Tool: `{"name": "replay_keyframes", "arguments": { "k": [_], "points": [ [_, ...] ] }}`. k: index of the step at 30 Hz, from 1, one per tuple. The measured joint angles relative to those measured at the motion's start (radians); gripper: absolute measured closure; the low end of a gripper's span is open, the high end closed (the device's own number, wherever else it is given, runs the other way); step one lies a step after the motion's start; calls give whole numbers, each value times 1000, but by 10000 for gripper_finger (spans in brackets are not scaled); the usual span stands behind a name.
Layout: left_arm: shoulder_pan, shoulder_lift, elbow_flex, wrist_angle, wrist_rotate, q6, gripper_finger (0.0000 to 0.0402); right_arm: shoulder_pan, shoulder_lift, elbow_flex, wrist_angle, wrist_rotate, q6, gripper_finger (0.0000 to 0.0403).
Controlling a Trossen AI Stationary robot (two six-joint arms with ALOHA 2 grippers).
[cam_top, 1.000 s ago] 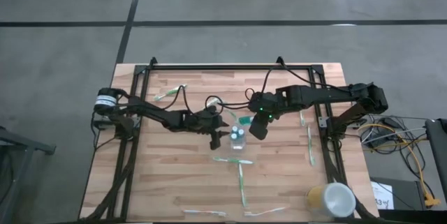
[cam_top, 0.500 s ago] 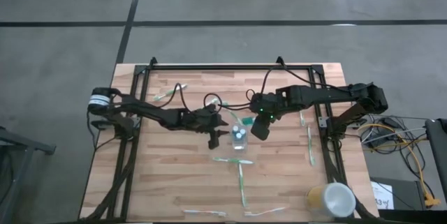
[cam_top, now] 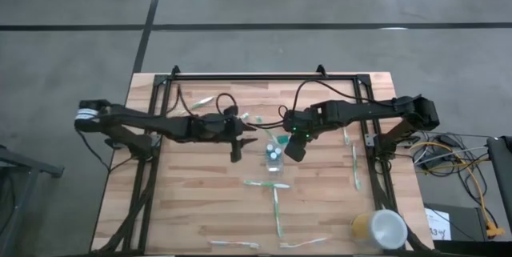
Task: Pick & Place toothbrushing station
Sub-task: Put the blue mouthwash bottle into the middle of the transparent organizer
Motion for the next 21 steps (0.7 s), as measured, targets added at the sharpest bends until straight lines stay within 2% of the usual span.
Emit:
{"name": "replay_keyframes", "arguments": {
  "k": [9,18,21],
  "points": [
    [0,-147,0,-77,-38,68,241,0,2,-4,3,-19,15,298],
    [0,-194,0,-80,-60,113,241,4,2,-1,7,-38,12,298],
    [0,-195,0,-93,-60,113,241,4,2,3,6,-78,11,298]
  ]
}}
